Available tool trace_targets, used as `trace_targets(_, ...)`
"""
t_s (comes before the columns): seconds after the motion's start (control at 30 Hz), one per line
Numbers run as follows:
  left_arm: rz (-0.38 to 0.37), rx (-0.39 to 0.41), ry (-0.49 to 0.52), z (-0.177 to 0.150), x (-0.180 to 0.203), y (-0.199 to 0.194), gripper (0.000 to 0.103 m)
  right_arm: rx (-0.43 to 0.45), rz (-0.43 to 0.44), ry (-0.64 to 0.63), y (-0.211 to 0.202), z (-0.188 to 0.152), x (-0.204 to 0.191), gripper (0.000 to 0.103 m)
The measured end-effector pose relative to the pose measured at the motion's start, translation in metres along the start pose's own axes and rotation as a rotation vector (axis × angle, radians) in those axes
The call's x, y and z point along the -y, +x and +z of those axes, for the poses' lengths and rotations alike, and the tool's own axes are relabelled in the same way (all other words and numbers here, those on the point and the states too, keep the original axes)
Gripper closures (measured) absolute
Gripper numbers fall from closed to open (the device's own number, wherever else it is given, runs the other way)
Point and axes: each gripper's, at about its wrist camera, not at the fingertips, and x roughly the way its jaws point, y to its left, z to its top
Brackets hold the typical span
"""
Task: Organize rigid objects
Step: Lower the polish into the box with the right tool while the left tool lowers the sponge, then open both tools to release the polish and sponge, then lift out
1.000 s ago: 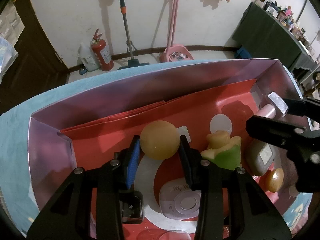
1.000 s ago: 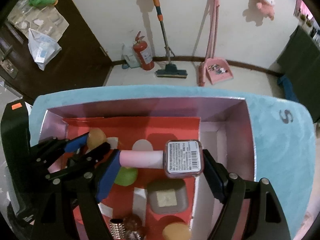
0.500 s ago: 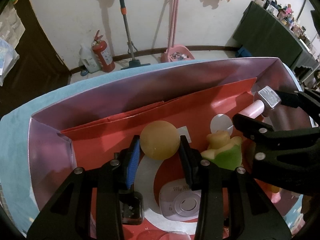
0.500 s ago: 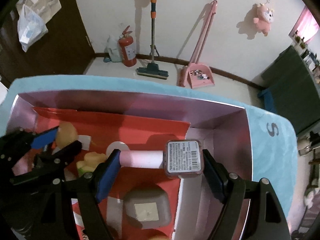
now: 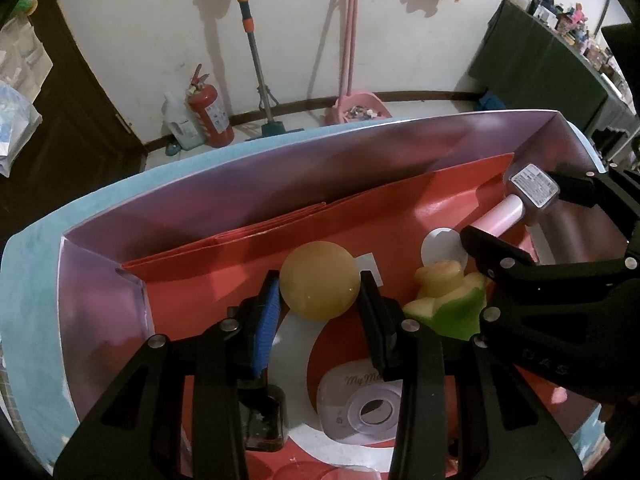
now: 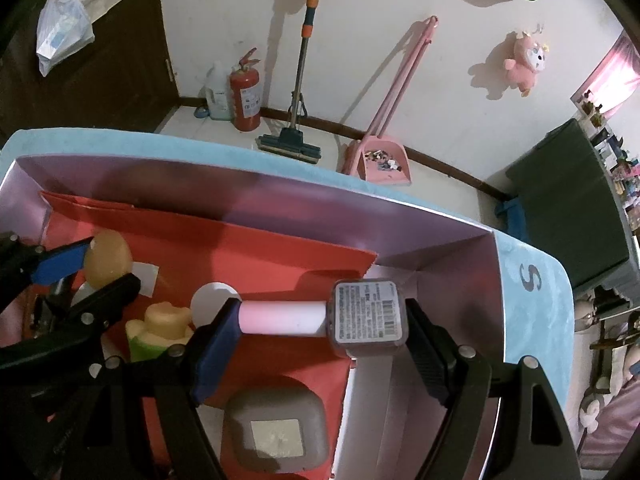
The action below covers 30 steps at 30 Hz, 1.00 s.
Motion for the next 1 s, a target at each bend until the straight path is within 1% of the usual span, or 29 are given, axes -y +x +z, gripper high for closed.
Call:
trace_targets(0.13, 0.003, 0.004, 0.003, -0.0008, 0.0004, 0.0001, 0.067, 0.006, -0.019, -0.010, 0.0020, -0.0012, -0.0029, 0.022)
trace_targets(0.4, 0.001, 0.001, 0.004, 0.0003, -0.0005, -0.0001, 0.063, 0.007, -0.020, -0.012, 0.0018, -0.0008, -0.0044, 0.022)
trace_targets(0.5, 0.010, -0.003, -0.004, 0.0018, -0.0019, 0.0008, 0.060, 0.007, -0.020, -0.011, 0.0017, -0.0010, -0.0047, 0.022)
trace_targets(0.7, 0.013, -0.005, -0.007, -0.0002, -0.0048, -0.0002, 0.056, 0.009, -0.024, -0.016, 0.0002, 0.0016, -0.0078, 0.022)
trace_targets(0.77, 0.016, -0.008, -0.013, -0.0007, -0.0075, -0.0006, 0.053, 0.008, -0.026, -0.018, 0.0001, 0.0012, -0.0075, 0.021)
trace_targets(1.0, 0.011, 0.004, -0.024, -0.0080, -0.0083, -0.0060, 0.048, 0.008, -0.037, -0.019, -0.0021, 0.0017, -0.0059, 0.021)
